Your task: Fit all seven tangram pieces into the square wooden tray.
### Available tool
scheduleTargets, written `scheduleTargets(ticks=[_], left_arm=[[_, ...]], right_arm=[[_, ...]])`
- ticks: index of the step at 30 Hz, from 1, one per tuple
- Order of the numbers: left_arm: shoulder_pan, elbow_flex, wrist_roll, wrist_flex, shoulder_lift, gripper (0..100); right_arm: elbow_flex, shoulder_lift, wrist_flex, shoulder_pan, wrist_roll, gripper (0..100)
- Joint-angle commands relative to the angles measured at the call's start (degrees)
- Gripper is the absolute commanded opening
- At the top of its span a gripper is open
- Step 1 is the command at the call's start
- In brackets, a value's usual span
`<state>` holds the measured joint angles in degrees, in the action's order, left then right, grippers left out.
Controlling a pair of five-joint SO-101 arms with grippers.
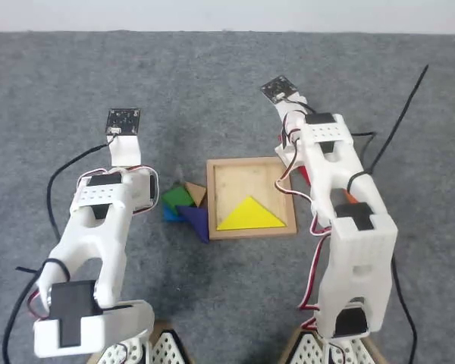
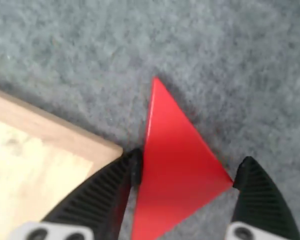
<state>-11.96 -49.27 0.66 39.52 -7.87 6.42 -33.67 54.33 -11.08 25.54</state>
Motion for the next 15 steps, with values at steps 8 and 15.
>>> scheduleTargets(ticks=[8,15], left_arm=[[0.09,0.13,-0.35,-0.97,-0.70,3],[0.09,0.04,-0.35,-0.97,-0.70,3]], right_arm=[[7.30,-1.98,10.59,0.75,0.62,31.0],[13.80,-5.67,24.57,0.84,0.79,31.0]])
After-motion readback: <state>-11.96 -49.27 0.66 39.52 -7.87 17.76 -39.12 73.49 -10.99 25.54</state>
